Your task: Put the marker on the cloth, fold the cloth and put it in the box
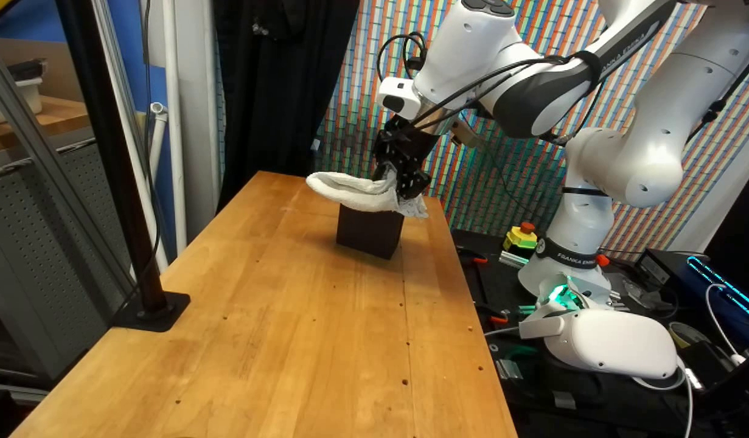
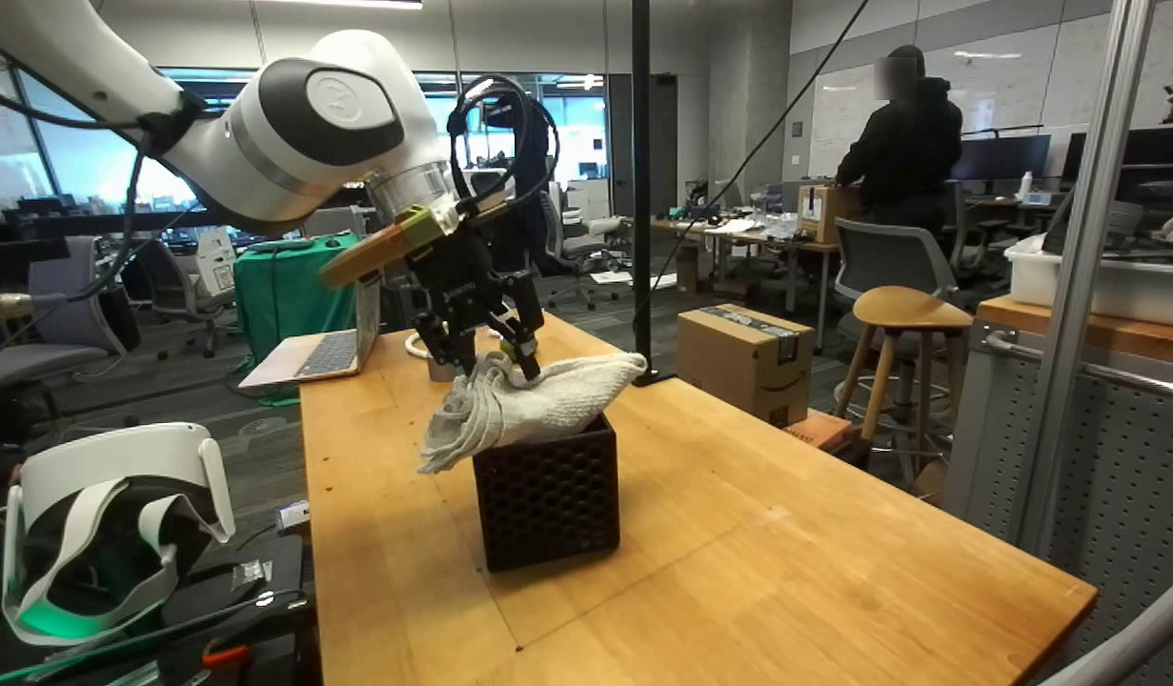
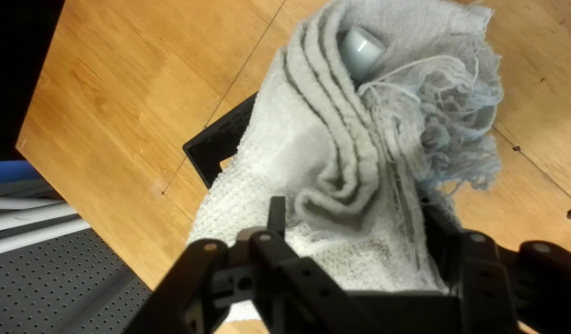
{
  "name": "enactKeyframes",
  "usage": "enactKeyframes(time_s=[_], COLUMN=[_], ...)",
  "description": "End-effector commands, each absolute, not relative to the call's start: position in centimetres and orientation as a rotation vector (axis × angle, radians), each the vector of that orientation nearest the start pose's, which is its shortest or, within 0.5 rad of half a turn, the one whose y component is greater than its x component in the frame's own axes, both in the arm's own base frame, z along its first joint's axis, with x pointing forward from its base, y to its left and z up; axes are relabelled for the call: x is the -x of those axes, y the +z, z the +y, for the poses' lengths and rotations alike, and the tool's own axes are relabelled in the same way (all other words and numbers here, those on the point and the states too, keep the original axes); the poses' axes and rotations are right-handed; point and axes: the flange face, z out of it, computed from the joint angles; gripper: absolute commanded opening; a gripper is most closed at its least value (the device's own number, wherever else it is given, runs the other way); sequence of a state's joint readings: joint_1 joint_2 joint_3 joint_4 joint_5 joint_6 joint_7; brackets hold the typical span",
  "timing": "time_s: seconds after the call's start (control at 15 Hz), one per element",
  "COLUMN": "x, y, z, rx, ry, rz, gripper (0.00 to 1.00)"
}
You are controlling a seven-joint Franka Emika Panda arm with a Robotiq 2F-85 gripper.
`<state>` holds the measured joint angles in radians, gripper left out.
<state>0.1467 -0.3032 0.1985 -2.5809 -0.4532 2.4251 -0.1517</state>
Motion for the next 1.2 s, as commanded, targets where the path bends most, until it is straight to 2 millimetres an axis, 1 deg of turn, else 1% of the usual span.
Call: enactKeyframes(time_s=[0.0, 0.27, 0.33, 0.4, 0.53, 0.6, 0.73, 0.8, 1.0, 1.13], x=[-41.8, -42.6, -42.7, -42.8, -42.9, -42.9, -42.8, -42.7, -42.3, -42.1], y=[39.5, 41.0, 41.5, 41.8, 42.4, 42.6, 42.8, 42.9, 43.0, 42.7], z=[15.0, 14.1, 13.7, 13.3, 12.7, 12.4, 12.1, 12.0, 11.8, 11.9], rx=[3.236, 3.290, 3.298, 3.306, 3.322, 3.327, 3.336, 3.339, 3.331, 3.307], ry=[-0.385, -0.451, -0.473, -0.489, -0.512, -0.523, -0.534, -0.539, -0.535, -0.490], rz=[-1.273, -1.119, -1.066, -1.026, -0.956, -0.935, -0.903, -0.896, -0.916, -0.970], gripper=[0.99, 1.00, 0.75, 0.74, 0.58, 0.49, 0.35, 0.27, 0.07, 0.03])
